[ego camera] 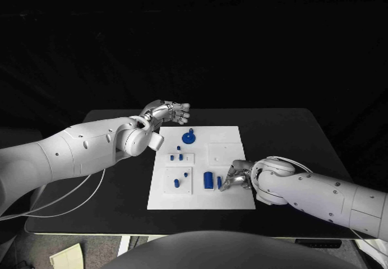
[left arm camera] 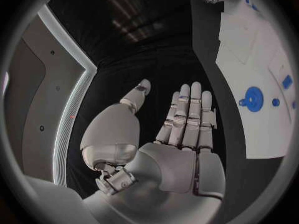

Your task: Assemble the parts on the task board

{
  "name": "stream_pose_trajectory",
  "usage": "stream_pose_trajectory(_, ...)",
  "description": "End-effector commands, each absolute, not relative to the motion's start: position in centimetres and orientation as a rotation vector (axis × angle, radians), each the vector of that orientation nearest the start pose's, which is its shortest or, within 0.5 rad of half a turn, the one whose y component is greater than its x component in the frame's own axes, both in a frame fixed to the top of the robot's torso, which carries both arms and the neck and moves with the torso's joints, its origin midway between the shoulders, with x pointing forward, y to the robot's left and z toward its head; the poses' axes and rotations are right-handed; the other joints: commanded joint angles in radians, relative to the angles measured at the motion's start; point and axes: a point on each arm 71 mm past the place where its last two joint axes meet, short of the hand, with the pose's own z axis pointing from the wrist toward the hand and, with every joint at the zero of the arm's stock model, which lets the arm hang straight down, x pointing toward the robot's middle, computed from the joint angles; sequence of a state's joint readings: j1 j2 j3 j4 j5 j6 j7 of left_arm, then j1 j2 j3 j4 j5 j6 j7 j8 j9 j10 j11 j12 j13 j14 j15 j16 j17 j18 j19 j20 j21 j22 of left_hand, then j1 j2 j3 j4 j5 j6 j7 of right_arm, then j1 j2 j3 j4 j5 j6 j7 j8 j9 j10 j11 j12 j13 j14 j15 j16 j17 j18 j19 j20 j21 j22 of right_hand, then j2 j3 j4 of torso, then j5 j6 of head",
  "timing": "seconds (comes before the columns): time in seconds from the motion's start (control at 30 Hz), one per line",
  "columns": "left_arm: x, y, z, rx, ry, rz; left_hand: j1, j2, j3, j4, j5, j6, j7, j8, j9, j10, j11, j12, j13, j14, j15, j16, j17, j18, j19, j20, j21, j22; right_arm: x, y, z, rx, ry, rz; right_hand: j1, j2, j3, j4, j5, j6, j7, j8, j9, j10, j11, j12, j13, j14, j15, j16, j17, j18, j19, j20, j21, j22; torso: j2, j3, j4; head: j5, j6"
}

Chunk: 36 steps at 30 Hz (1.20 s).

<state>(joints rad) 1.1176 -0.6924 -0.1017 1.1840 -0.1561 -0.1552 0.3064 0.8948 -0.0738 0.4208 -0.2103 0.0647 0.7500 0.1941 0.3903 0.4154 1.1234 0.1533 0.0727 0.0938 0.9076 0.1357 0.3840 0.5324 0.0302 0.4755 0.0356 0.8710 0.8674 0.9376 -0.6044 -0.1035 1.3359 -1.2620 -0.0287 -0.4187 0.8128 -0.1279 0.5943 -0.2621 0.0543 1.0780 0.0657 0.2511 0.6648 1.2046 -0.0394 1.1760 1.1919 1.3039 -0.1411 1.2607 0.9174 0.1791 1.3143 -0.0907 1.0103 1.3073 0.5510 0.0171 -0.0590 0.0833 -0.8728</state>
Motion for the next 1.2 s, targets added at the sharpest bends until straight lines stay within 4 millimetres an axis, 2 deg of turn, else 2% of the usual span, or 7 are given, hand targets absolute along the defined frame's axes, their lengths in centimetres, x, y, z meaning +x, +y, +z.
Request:
stream_pose_trajectory(0.03,51.5,22.4,-26.6,-1.064,1.668,-1.372,-0.003,0.003,0.000,0.008,-0.005,-0.006,-0.002,0.006,-0.001,-0.007,-0.001,0.002,-0.002,0.002,0.000,-0.006,0.002,0.015,-0.005,-0.001,-0.007,0.002,41.8,-14.6,-37.4,0.028,2.447,0.415,0.008,-0.004,0.000,-0.011,-0.004,0.003,0.006,-0.005,-0.002,0.001,0.000,-0.003,0.000,0.001,-0.004,-0.005,0.001,0.083,0.003,-0.002,-0.005,0.011,0.000,0.0003,0.0006,-0.002,0.000)
stream_pose_trajectory(0.4,51.6,22.4,-26.6,-1.064,1.675,-1.375,-0.003,0.004,0.001,0.009,-0.005,-0.006,-0.002,0.007,-0.001,-0.007,-0.001,0.002,-0.002,0.002,-0.001,-0.007,0.002,0.015,-0.005,-0.001,-0.007,0.002,42.4,-15.1,-38.4,0.056,2.452,0.359,0.002,-0.002,-0.001,-0.009,-0.004,0.004,0.007,-0.005,-0.002,0.003,0.001,-0.003,0.001,0.002,-0.003,-0.005,0.000,0.083,0.003,0.001,-0.005,0.011,-0.001,0.0012,-0.0005,-0.002,0.000)
stream_pose_trajectory(0.57,51.5,22.2,-26.6,-1.064,1.681,-1.378,-0.003,0.004,0.001,0.009,-0.006,-0.007,-0.002,0.007,-0.001,-0.007,-0.001,0.002,-0.002,0.002,-0.001,-0.007,0.003,0.015,-0.005,-0.001,-0.007,0.002,42.2,-15.2,-38.9,0.075,2.509,0.370,0.003,0.000,0.001,-0.010,-0.004,0.004,0.007,-0.005,-0.002,0.001,0.001,-0.004,0.000,0.002,-0.003,-0.005,0.000,0.083,0.003,0.001,-0.005,0.011,0.000,0.0012,-0.0002,-0.003,0.000)
stream_pose_trajectory(0.93,51.5,22.3,-26.6,-1.065,1.682,-1.375,-0.002,0.004,0.001,0.009,-0.006,-0.007,-0.002,0.007,-0.002,-0.007,-0.001,0.002,-0.002,0.002,-0.001,-0.008,0.003,0.015,-0.006,-0.001,-0.007,0.002,41.9,-15.1,-38.7,0.098,2.513,0.421,0.013,0.005,0.008,-0.020,0.000,0.002,0.008,-0.008,-0.003,-0.002,0.002,-0.007,-0.002,0.002,-0.001,-0.007,0.000,0.083,0.001,0.003,-0.006,0.011,0.000,0.0012,-0.0004,-0.001,0.000)
stream_pose_trajectory(1.2,51.5,22.3,-26.6,-1.066,1.683,-1.374,-0.001,0.004,0.002,0.008,-0.006,-0.007,-0.002,0.008,-0.002,-0.007,-0.001,0.002,-0.002,0.002,-0.001,-0.008,0.004,0.015,-0.006,-0.001,-0.007,0.002,41.5,-15.2,-38.4,0.127,2.508,0.475,0.003,-0.009,0.001,-0.018,-0.001,0.003,0.009,-0.009,-0.004,-0.003,0.003,-0.008,-0.002,0.002,0.000,-0.008,-0.001,0.083,0.001,0.006,-0.006,0.011,0.000,0.0012,-0.0001,-0.001,0.000)
